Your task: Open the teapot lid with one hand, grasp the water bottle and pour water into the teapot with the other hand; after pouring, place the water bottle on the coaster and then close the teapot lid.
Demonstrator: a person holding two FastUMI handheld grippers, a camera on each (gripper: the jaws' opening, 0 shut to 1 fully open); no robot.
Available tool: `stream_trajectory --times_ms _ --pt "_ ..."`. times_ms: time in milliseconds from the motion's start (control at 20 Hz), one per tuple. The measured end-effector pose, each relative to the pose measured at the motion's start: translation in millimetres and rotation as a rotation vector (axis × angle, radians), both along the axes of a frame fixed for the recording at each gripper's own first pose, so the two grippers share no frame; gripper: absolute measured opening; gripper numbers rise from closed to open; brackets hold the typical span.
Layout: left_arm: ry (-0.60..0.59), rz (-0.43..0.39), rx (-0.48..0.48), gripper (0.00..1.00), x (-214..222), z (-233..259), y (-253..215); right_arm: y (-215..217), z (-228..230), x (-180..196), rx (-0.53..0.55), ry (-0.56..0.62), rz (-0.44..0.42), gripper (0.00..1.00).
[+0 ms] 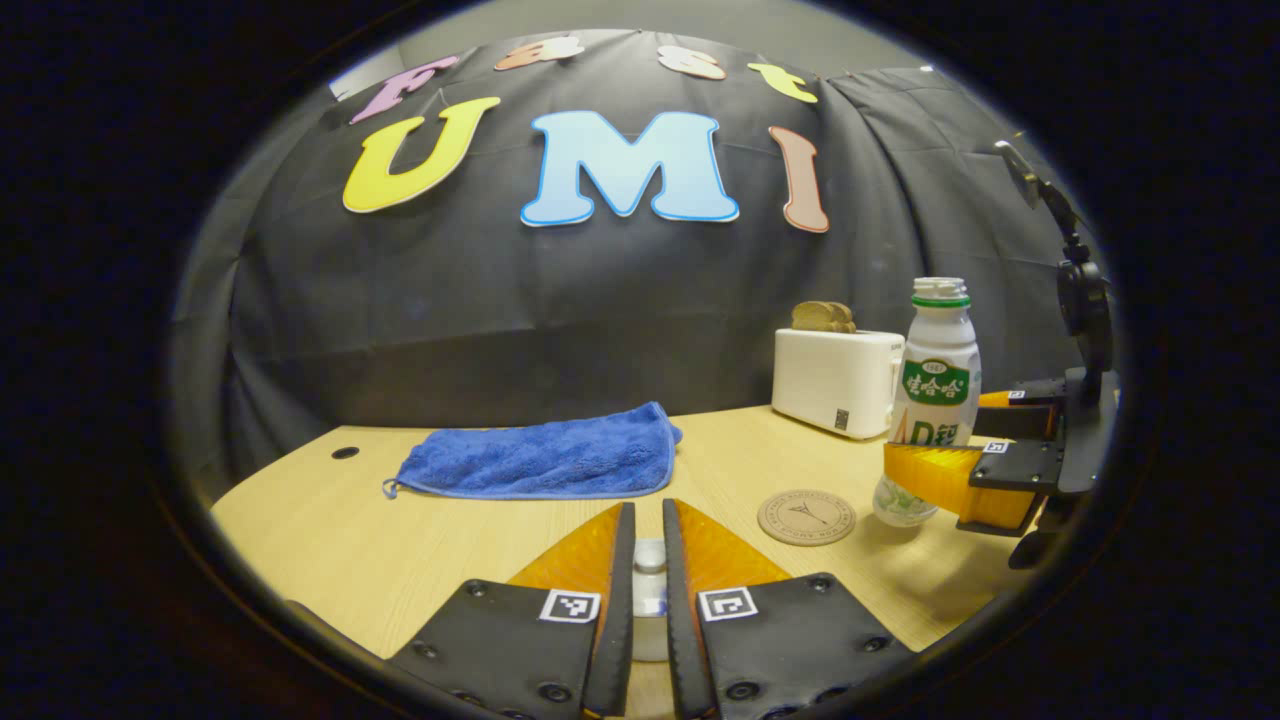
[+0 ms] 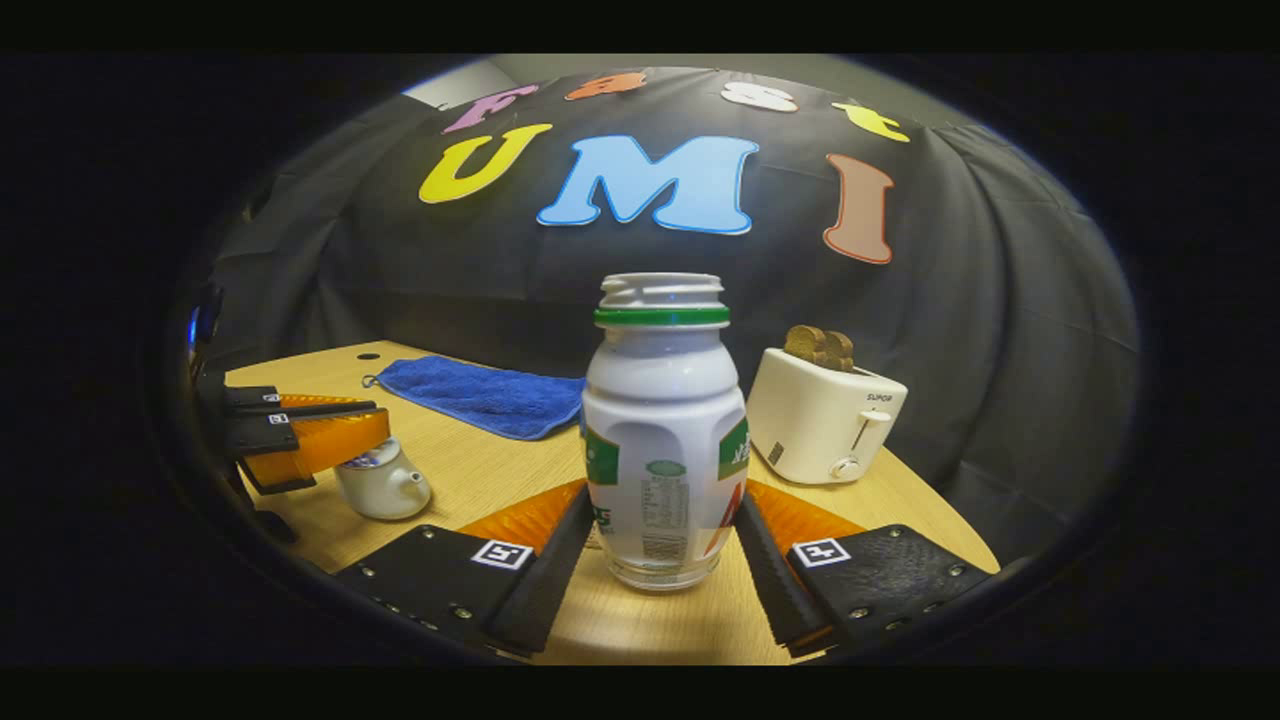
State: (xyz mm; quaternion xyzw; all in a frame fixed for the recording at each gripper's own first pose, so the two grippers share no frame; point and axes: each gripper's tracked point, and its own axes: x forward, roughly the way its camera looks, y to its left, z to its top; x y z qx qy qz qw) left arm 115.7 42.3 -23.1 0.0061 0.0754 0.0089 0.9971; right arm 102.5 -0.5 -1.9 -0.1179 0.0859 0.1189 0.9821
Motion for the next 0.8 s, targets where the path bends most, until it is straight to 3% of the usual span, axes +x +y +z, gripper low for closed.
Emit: stream_trajectory --times_ms 800 --pt "-0.057 0.02 -0.066 0.29 -13.8 25.9 16.3 33.9 28.3 8.4 -0.011 -0.038 0.055 0.79"
